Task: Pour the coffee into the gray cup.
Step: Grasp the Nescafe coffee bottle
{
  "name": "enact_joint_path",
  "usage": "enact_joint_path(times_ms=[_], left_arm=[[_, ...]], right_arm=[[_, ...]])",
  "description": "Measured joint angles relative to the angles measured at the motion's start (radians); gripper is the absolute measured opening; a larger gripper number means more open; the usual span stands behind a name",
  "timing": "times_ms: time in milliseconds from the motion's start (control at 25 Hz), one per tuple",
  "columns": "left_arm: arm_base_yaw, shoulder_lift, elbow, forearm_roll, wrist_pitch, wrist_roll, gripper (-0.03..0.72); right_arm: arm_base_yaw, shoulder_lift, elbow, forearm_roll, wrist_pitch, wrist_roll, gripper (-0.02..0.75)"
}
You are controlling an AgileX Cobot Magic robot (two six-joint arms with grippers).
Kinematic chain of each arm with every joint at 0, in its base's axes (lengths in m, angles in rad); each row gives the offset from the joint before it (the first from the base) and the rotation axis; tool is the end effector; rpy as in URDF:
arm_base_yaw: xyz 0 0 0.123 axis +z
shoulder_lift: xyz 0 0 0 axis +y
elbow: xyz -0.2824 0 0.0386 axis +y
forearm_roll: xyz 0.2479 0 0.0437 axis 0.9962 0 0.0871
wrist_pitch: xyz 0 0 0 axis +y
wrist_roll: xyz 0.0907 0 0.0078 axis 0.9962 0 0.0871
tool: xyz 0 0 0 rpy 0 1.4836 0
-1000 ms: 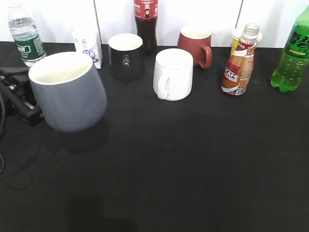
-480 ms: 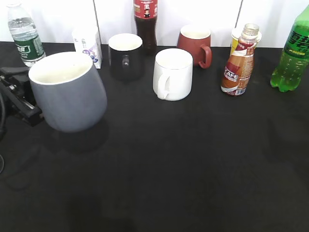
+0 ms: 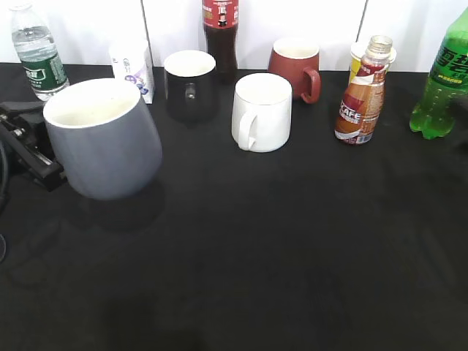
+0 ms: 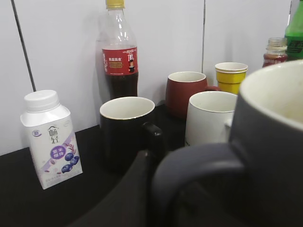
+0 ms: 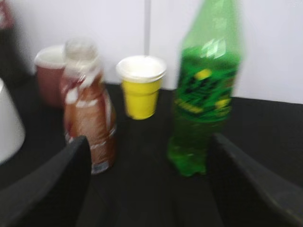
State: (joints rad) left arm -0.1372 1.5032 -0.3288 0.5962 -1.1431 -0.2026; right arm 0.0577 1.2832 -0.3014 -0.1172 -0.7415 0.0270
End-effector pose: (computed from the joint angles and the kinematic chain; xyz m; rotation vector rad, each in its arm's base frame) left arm 0.2252 -0.0780 0.1939 0.5779 1.5009 -0.4762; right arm 0.2198 0.0199 0.2086 -0.1594 1.7199 0.0669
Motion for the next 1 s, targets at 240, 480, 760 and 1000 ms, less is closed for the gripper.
enact_joint_path(times_ms=[240, 480, 760, 1000], left_arm=[[0.0, 0.0, 0.0, 0.0, 0.0, 0.0, 0.043], [0.0, 0.0, 0.0, 0.0, 0.0, 0.0, 0.043], [0.0, 0.0, 0.0, 0.0, 0.0, 0.0, 0.043], [0.0, 0.0, 0.0, 0.0, 0.0, 0.0, 0.043]], right_arm=[[0.258, 0.271, -0.068, 0.252, -0.14, -0.119, 0.591], [0.288, 0.503, -0.175, 0.385, -0.272, -0.119, 0.657], [0.288, 0.681, -0.349, 0.38, -0.298, -0.088, 0.66], [0.288, 0.834, -0.473, 0.382, -0.354, -0.087, 0.626]])
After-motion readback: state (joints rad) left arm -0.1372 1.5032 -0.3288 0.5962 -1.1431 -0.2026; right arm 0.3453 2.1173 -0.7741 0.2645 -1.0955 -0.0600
